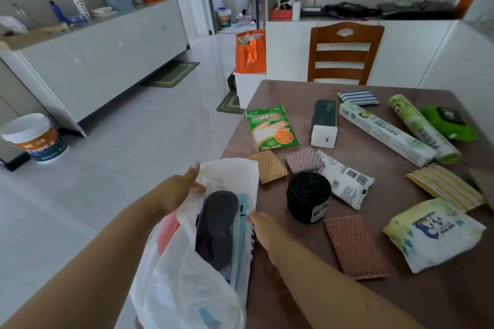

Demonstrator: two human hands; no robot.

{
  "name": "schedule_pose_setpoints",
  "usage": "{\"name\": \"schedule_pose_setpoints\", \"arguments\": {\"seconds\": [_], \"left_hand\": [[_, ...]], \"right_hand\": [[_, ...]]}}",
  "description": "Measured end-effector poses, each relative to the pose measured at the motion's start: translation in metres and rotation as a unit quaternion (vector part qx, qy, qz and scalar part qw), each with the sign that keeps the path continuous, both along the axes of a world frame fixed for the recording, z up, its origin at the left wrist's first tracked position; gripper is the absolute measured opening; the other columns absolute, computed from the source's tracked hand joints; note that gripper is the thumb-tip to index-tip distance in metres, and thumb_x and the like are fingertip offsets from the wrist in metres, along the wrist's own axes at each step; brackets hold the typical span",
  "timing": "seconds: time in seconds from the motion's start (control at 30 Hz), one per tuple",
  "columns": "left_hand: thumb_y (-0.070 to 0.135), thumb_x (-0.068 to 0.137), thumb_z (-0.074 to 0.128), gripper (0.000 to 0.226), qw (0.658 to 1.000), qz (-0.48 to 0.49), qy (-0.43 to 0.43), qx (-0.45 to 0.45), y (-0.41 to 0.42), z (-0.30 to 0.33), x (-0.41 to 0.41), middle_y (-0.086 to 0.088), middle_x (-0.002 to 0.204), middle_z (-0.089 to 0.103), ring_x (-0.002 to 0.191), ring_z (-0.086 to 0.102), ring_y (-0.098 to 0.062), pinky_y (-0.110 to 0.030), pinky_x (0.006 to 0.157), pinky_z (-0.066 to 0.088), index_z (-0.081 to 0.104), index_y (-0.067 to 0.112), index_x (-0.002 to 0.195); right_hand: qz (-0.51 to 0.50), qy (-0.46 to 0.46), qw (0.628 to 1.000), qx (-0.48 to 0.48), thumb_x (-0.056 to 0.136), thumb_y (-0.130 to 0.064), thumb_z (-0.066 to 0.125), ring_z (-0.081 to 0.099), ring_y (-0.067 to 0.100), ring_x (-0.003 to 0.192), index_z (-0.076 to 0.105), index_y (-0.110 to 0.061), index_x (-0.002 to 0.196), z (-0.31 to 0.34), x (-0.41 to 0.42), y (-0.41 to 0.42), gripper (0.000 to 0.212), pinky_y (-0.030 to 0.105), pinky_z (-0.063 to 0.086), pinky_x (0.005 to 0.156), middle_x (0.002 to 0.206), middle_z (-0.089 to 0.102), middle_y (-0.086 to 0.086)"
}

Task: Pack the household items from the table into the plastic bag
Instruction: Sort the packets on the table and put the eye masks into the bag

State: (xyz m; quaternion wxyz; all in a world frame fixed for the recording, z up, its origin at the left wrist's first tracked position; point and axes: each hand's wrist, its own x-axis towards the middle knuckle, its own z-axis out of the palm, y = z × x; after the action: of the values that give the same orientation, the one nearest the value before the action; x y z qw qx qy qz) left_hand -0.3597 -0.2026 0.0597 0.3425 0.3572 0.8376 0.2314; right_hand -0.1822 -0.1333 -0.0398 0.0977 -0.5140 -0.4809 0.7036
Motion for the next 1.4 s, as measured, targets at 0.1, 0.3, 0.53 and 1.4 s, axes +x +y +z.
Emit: {"name": "schedule_pose_setpoints", "arguments": {"seconds": [0.1, 0.3, 0.53, 1.4], "left_hand": [[0.066, 0.090, 0.010, 0.081, 1.000, 0.004, -0.009, 0.005, -0.001, 0.000, -0.001, -0.008, 0.124, 0.063, 0.107, 0.060, -0.030, -0.047, 0.108, 0.039, 0.078, 0.022, 0.095], [0.063, 0.092, 0.010, 0.080, 0.999, 0.009, 0.018, 0.035, 0.004, 0.010, -0.003, -0.006, 0.115, 0.061, 0.101, 0.056, -0.026, -0.036, 0.095, 0.038, 0.077, 0.020, 0.097], [0.065, 0.090, 0.011, 0.083, 0.998, -0.003, 0.064, 0.023, 0.018, 0.018, 0.006, -0.009, 0.119, 0.063, 0.107, 0.054, -0.027, -0.044, 0.108, 0.029, 0.079, 0.019, 0.090], [0.072, 0.086, 0.032, 0.057, 0.968, -0.041, -0.247, -0.024, 0.037, -0.025, 0.131, -0.001, 0.131, 0.059, 0.118, 0.057, -0.029, -0.048, 0.104, 0.042, 0.070, 0.036, 0.106]], "right_hand": [[-0.053, 0.017, 0.998, -0.009, 0.091, -0.011, 0.057, 0.050, 0.018, 0.056, 0.057, -0.009, 0.066, -0.003, 0.002, -0.002, 0.025, 0.026, 0.039, 0.053, 0.064, 0.053, 0.008], [-0.176, -0.009, 0.965, 0.196, 0.083, -0.016, 0.062, 0.054, 0.021, 0.061, 0.071, -0.012, 0.071, 0.041, 0.045, -0.004, 0.015, 0.029, 0.043, 0.060, 0.065, 0.064, 0.009], [-0.203, -0.020, 0.953, 0.224, 0.086, -0.012, 0.053, 0.052, 0.019, 0.058, 0.063, -0.013, 0.068, 0.059, 0.081, 0.000, 0.021, 0.026, 0.038, 0.053, 0.063, 0.059, 0.006], [0.246, -0.190, 0.799, 0.515, 0.096, -0.026, 0.038, 0.041, 0.019, 0.091, 0.064, -0.002, 0.100, 0.023, 0.099, 0.044, 0.036, 0.032, 0.040, 0.079, 0.105, 0.047, 0.007]]}}
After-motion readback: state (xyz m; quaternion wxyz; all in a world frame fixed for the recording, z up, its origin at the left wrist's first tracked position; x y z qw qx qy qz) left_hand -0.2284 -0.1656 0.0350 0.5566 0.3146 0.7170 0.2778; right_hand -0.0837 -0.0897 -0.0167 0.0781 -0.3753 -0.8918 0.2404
